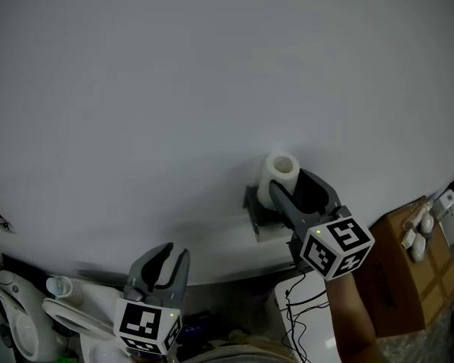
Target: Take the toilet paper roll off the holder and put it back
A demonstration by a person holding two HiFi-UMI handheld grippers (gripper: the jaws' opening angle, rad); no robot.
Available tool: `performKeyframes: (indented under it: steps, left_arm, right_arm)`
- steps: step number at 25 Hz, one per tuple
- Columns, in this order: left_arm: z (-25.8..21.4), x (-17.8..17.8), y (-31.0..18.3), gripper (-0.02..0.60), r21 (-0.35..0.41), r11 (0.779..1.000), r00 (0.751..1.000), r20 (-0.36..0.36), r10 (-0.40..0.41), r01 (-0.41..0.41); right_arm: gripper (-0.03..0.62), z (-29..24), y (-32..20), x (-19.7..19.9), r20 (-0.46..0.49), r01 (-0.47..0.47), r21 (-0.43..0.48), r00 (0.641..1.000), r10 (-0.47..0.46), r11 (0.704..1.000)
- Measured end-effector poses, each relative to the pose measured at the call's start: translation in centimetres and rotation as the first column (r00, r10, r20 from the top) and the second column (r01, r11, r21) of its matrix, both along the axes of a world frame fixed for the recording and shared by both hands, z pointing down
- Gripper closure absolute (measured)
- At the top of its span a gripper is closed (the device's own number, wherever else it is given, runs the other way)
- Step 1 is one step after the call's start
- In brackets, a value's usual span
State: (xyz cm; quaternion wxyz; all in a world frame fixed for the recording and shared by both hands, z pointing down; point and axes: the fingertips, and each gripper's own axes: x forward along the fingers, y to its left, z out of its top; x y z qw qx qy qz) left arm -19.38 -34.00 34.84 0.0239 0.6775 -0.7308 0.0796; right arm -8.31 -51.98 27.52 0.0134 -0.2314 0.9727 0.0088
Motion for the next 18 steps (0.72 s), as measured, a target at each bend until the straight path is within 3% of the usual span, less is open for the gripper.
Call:
performKeyframes:
  steps: [6,11,18]
  left_arm:
    - [0.0,0.0,0.1,0.486,-0.003,1.0,1.0,0.002,0.02,-0.02]
    - [-0.2,-0.5,0.1,0.514,0.008,0.999,0.999,0.003,0.045,-0.045]
    - [-1.3,-0.7,1.1,0.571,0.038,0.997,0.998,0.001,0.069,-0.069]
  right_arm:
    - [0.353,0.3,0.3,-0.1,-0.032,-0.026,0.015,0.999,0.026,1.0]
    - [0.352,-0.5,0.5,0.5,0.017,-0.072,-0.018,0.997,0.072,0.997]
    - [0.355,-2.2,3.5,2.2,0.005,-0.156,0.097,0.988,0.156,0.983]
